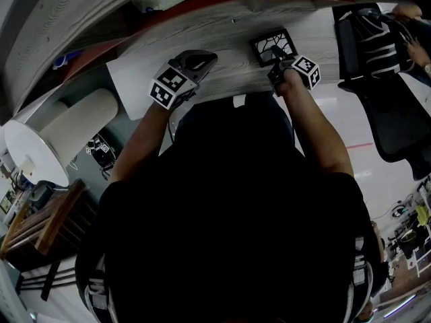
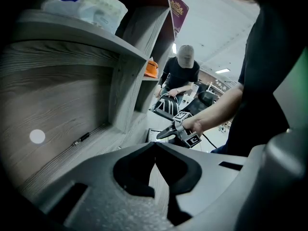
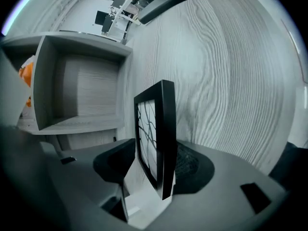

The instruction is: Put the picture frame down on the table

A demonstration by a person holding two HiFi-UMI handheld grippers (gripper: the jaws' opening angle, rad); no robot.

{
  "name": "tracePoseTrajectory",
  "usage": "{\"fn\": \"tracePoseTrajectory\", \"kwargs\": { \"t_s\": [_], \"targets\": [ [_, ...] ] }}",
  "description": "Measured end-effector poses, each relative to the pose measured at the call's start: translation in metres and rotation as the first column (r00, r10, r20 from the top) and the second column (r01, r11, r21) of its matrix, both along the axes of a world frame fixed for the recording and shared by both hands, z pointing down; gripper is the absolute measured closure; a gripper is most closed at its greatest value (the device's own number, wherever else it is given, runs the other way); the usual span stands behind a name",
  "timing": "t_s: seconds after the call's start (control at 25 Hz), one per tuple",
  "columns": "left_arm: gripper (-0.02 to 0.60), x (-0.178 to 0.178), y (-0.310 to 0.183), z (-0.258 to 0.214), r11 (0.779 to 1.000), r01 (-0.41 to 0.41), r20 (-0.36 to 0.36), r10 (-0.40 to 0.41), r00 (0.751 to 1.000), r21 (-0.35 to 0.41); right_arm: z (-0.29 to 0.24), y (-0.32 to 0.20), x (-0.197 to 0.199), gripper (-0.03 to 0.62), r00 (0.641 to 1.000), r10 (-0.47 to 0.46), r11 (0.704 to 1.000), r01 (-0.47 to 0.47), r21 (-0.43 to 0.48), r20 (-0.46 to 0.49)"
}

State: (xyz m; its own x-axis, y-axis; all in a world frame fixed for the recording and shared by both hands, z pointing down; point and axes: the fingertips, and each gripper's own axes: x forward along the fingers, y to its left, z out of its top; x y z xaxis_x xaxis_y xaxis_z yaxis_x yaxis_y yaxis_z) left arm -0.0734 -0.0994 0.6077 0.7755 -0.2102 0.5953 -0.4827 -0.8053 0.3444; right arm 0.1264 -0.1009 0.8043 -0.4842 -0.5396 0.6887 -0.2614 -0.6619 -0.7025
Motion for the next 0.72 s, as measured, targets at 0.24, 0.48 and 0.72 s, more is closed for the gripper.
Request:
{"fn": "tracePoseTrajectory", "kwargs": {
  "t_s": [0.24,0.48,0.72],
  "targets": [
    [0.565,0.000,-0.001,-0.002,1.000,-0.002,-0.003,0.002,1.000,0.001,-0.003,0.004,-0.005,0.331,1.000,-0.017,0.999,0.017,-0.029,-0.003],
    [0.565,-0.003,-0.002,-0.003,1.000,0.006,-0.006,-0.006,1.000,0.014,-0.003,0.009,-0.005,0.321,0.999,-0.031,0.998,0.030,-0.049,-0.017],
    [0.565,-0.003,-0.003,-0.005,1.000,0.012,-0.013,-0.011,1.000,0.025,-0.002,0.014,-0.003,0.316,1.000,-0.023,0.997,0.023,-0.069,-0.007]
  ]
}}
